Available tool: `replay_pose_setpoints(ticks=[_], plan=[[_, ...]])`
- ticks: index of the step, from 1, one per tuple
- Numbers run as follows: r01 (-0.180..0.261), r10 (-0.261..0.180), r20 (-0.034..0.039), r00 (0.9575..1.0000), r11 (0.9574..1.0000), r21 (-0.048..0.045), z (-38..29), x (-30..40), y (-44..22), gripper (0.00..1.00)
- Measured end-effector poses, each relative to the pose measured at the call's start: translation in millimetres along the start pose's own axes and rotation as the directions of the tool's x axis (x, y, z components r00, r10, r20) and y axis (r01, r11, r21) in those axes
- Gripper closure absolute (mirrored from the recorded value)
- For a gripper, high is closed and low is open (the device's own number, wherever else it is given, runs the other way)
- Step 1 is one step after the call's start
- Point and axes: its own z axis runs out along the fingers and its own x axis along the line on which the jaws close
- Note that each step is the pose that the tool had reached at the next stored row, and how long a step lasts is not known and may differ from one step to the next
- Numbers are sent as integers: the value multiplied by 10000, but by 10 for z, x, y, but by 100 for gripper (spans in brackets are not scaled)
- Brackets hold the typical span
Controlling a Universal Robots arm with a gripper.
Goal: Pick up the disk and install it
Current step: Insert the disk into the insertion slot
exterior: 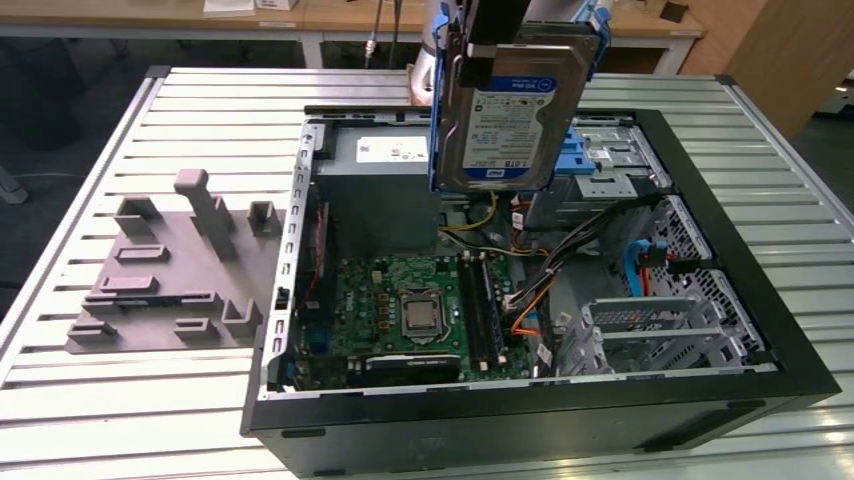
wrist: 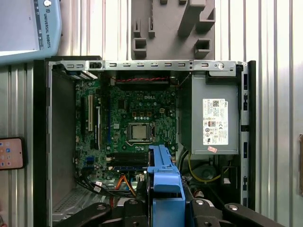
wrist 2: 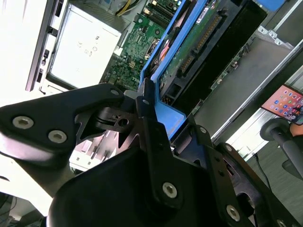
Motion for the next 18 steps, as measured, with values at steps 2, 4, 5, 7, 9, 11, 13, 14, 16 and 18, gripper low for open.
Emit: replay_pose_setpoints(ticks=[2, 4, 5, 7, 9, 11, 13, 14, 16, 18], plan=[[0, 0, 0, 10000, 10000, 0, 0, 0, 0, 64], [0, 0, 1, 10000, 10000, 0, 0, 0, 0, 64], [0, 0, 0, 10000, 10000, 0, 0, 0, -1, 64], [0, 0, 0, 10000, 10000, 0, 0, 0, -1, 64], [0, 0, 0, 10000, 10000, 0, 0, 0, -2, 64], [0, 0, 0, 10000, 10000, 0, 0, 0, -2, 64], [0, 0, 0, 10000, 10000, 0, 0, 0, -2, 64], [0, 0, 0, 10000, 10000, 0, 0, 0, -3, 64], [0, 0, 0, 10000, 10000, 0, 0, 0, -3, 64], [0, 0, 0, 10000, 10000, 0, 0, 0, -3, 64]])
